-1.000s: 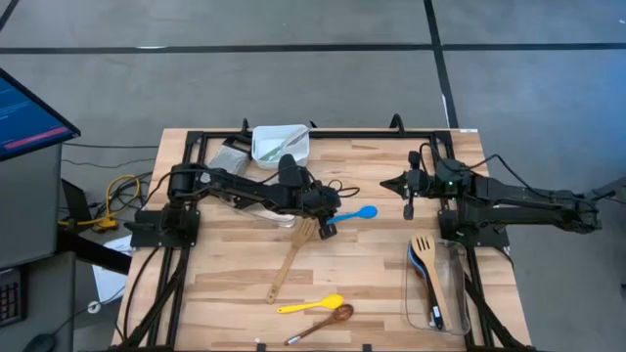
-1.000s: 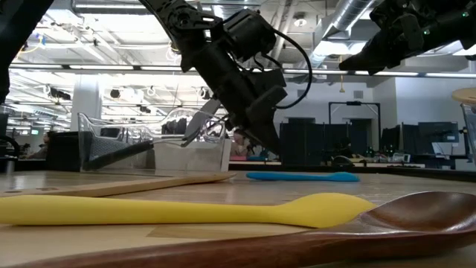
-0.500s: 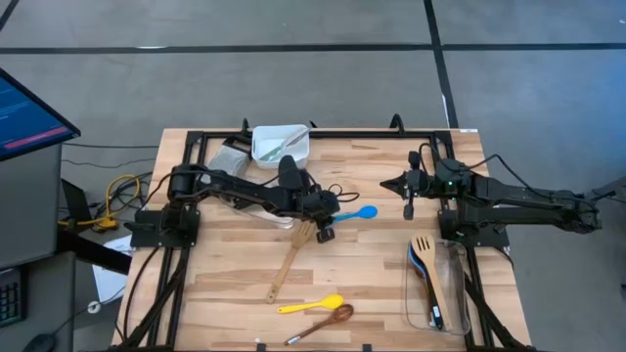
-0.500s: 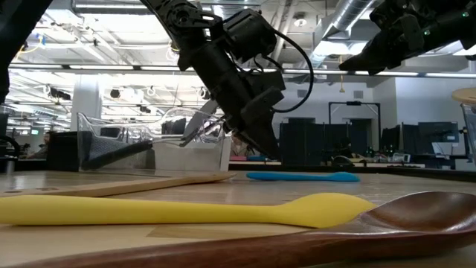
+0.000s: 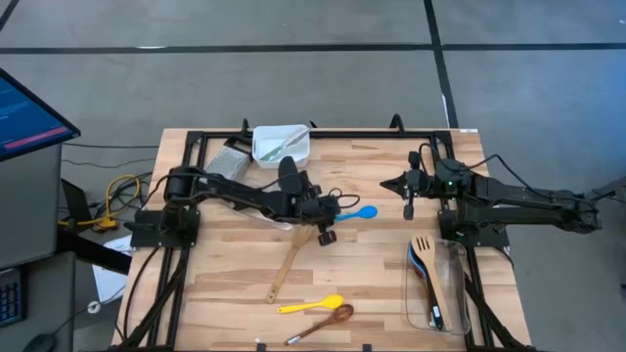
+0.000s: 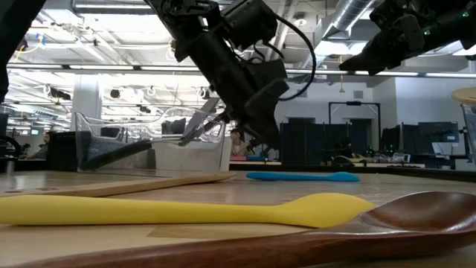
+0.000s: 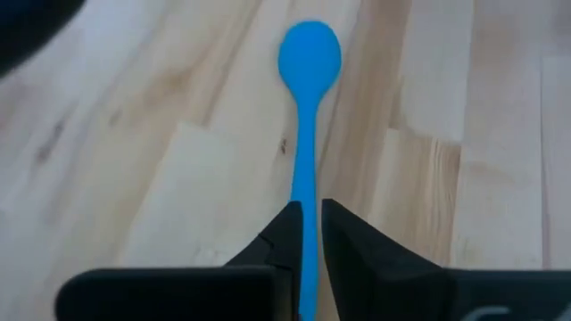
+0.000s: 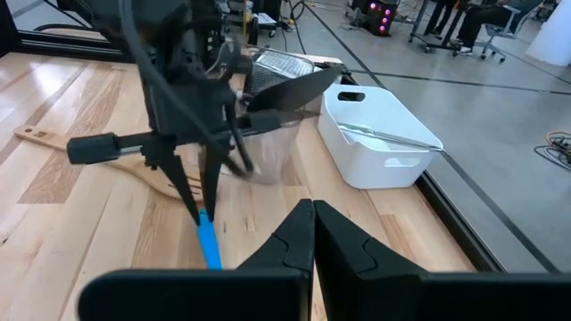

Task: Pick & Place Kitchen Items
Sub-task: Adjust the top transparent bin

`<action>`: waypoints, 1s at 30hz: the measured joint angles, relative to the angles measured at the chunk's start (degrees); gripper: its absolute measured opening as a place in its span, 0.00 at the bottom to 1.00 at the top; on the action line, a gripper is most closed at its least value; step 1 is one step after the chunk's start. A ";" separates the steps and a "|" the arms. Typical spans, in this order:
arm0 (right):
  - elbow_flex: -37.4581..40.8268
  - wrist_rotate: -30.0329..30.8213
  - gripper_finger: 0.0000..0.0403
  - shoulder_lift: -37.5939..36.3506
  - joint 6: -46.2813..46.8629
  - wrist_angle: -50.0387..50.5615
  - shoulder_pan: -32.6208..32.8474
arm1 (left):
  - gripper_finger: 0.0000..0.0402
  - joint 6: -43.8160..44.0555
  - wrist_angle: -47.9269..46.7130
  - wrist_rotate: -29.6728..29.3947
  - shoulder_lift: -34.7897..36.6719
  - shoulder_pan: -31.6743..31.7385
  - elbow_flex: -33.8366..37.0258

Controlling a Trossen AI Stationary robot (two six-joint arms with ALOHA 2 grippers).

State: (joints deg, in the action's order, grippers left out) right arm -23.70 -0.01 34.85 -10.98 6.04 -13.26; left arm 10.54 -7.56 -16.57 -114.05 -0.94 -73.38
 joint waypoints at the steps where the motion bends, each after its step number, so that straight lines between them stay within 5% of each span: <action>1: 0.00 0.00 0.00 0.00 0.00 -0.02 0.00 | 0.06 -0.25 0.36 -0.26 0.37 0.10 0.00; 16: -0.02 0.01 0.00 0.00 0.01 0.19 -0.02 | 0.01 0.41 -1.85 -1.26 10.69 -4.66 0.00; 30: -0.02 0.00 0.00 0.00 0.02 0.22 -0.02 | 0.01 34.29 -40.42 -3.50 15.55 -14.60 0.36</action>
State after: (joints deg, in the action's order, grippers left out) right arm -23.73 -0.01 34.85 -10.96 6.26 -13.27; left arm 44.83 -47.98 -20.07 -98.50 -15.54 -73.02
